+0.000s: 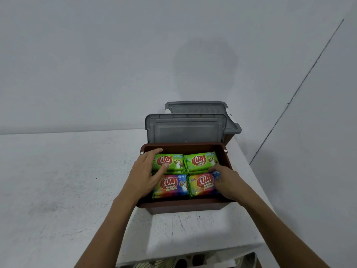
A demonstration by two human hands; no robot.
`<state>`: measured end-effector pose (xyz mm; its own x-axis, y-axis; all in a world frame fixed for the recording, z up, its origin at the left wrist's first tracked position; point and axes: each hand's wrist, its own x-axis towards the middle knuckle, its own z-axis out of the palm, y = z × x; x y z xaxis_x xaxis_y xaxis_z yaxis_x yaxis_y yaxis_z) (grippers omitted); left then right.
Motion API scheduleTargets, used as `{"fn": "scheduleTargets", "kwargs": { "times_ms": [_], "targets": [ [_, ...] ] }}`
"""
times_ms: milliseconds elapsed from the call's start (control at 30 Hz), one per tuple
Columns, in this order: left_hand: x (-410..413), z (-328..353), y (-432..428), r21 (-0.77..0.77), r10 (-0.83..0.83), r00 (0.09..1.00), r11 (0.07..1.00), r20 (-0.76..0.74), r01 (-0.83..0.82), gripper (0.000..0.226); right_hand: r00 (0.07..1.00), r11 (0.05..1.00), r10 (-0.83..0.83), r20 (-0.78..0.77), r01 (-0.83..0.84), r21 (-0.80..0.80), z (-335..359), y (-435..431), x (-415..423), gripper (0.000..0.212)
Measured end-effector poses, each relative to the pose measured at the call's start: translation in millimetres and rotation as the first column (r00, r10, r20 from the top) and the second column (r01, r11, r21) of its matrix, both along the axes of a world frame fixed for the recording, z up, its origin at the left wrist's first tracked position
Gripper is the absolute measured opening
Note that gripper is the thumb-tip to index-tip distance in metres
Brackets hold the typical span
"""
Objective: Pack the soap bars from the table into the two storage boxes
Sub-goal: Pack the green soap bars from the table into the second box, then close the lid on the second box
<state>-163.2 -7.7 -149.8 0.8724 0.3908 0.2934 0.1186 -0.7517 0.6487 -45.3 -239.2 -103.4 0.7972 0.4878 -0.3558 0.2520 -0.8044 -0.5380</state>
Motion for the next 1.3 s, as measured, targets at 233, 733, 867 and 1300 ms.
{"fn": "scheduleTargets", "kwargs": {
  "times_ms": [233, 733, 867, 1300],
  "targets": [
    [2, -2, 0, 0.009, 0.005, 1.0, 1.0, -0.008, -0.005, 0.053, 0.992, 0.997, 0.04, 0.118, -0.032, -0.076, 8, 2, 8, 0.039],
    [58, 35, 40, -0.123, 0.346, 0.931, 0.925, -0.114, -0.359, 0.063, 0.913, 0.868, -0.323, 0.247, 0.182, 0.462, 43, 38, 92, 0.06],
    [71, 39, 46, -0.181, 0.286, 0.892, 0.914, -0.349, -0.364, 0.074, 0.936, 0.868, -0.308, 0.171, 0.203, 0.452, 36, 45, 103, 0.069],
    [76, 52, 37, -0.354, 0.181, 0.907, 0.878, -0.38, -0.323, 0.078, 0.928, 0.819, -0.37, -0.038, 0.345, 0.459, 27, 44, 124, 0.098]
  ]
}}
